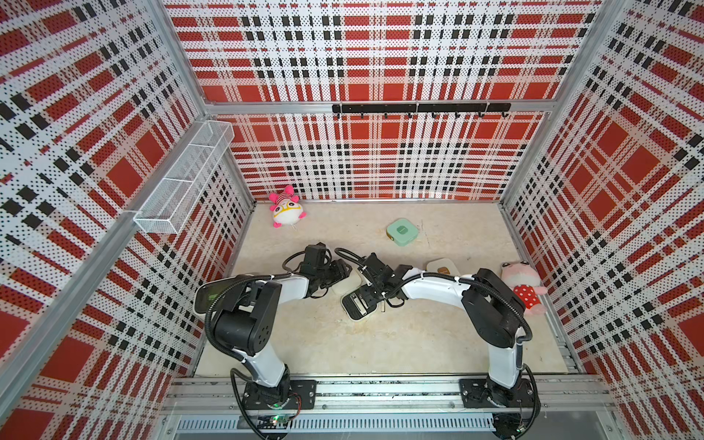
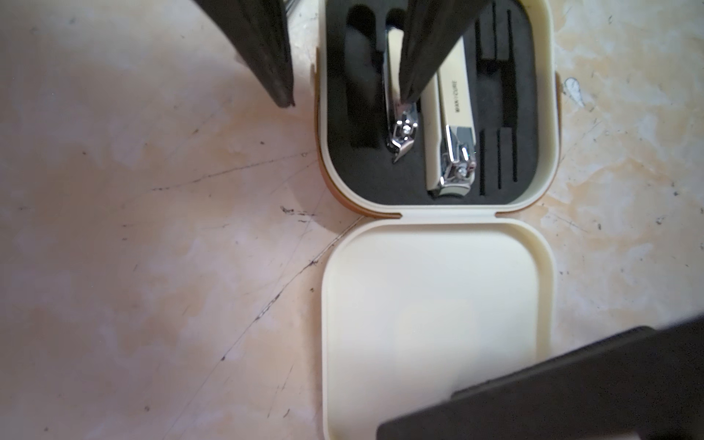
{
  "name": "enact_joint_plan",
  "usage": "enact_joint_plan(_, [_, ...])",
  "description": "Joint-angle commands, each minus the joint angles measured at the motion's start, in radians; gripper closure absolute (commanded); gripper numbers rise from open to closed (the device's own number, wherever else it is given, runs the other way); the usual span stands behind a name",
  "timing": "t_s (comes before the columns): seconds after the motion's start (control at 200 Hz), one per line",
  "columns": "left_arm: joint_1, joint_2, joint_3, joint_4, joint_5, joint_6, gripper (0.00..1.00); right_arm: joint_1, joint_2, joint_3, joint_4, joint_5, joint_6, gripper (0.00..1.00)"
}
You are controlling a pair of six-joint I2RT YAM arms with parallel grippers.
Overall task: Organize nail clipper sets
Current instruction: Place the nail clipper in the storage box, then pick up the nail clipper from the center of the board.
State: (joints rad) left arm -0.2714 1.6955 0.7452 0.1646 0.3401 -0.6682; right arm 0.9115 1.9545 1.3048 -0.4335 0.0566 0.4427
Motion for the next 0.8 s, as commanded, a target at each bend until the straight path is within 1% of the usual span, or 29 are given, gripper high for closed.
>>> enact_joint_plan(0.0, [-0.003, 0.01, 0.015, -0.02, -0.006, 0.015, 0.35, 0.001, 0.021, -0.015, 0.01, 0.008, 0.003, 0.52])
enact_joint_plan(0.346, [0.001, 0.006, 0.008, -0.021, -0.005, 0.018, 0.35, 0.001, 0.029, -0.015, 0.009, 0.017, 0.008, 0.52])
enact_joint_plan(0.506, [0.0, 0.006, 0.003, -0.02, -0.006, 0.017, 0.35, 0.002, -0.01, -0.019, 0.009, 0.033, 0.029, 0.53])
enact_joint_plan(0.716, [0.001, 0.006, 0.006, -0.018, -0.006, 0.016, 0.35, -0.006, -0.107, -0.032, -0.049, 0.135, 0.103, 0.51])
enact_joint_plan(0.736, [0.001, 0.007, 0.006, -0.018, -0.006, 0.016, 0.35, -0.009, -0.112, -0.035, -0.056, 0.137, 0.14, 0.51])
enact_joint_plan(0.797, [0.001, 0.01, 0.009, -0.017, -0.005, 0.016, 0.35, -0.017, -0.122, -0.045, -0.075, 0.143, 0.173, 0.52])
